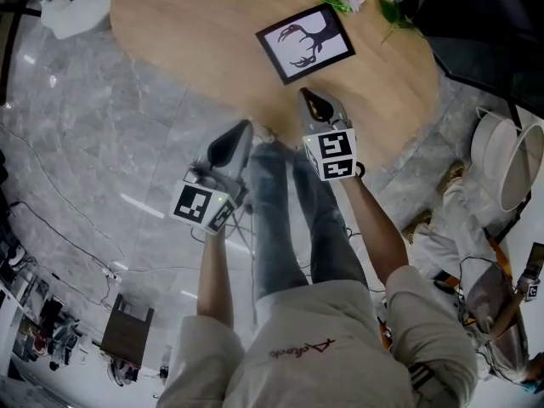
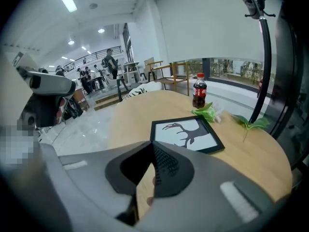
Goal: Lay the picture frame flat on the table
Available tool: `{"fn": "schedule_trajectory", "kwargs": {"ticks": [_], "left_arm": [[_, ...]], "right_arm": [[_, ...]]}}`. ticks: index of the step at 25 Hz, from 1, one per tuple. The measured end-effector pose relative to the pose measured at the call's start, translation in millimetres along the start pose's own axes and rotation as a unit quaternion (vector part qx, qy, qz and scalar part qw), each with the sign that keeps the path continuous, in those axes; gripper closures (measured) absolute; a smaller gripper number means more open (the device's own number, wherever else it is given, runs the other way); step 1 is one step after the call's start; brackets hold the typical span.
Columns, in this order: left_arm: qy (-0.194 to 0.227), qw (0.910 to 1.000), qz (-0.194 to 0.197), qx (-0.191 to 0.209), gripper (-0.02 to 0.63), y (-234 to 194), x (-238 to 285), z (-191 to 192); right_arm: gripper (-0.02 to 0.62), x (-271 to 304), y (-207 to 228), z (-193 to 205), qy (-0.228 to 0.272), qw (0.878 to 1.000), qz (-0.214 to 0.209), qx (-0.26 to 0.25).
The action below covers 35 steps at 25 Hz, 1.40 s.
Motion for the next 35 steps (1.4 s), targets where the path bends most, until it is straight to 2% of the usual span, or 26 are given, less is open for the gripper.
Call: {"fn": "schedule_trajectory", "kwargs": {"ticks": [7,21,30,35], "left_arm": [[0.014,0.9998,-0.011,0.013,0.606,19,-11,-27],[0.034,0.9976,-0.024,0.056,0.606,84,-42,-113],[0.057,0.9934,-0.029,0.095,0.606,125,-62,-175],[0.069,0.9915,-0.034,0.105,0.606,151,-82,-194]], "right_arm": [[0.592,-43,-1,-48,0.033,0.999,-0.011,-0.001],[0.592,-144,6,-153,0.098,0.995,-0.014,0.018],[0.592,-215,9,-225,0.152,0.988,-0.01,0.013],[0.592,-256,3,-248,0.173,0.985,-0.007,0.016]]}}
Point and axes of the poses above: the fingertips, and each gripper's own axes: x forward along the fingers, y to its right, z out of its underside, the point moved 1 cm from there along -x, backward along the fingers, and after that the axes turned 12 degrees about z, right-handed, at the moved point
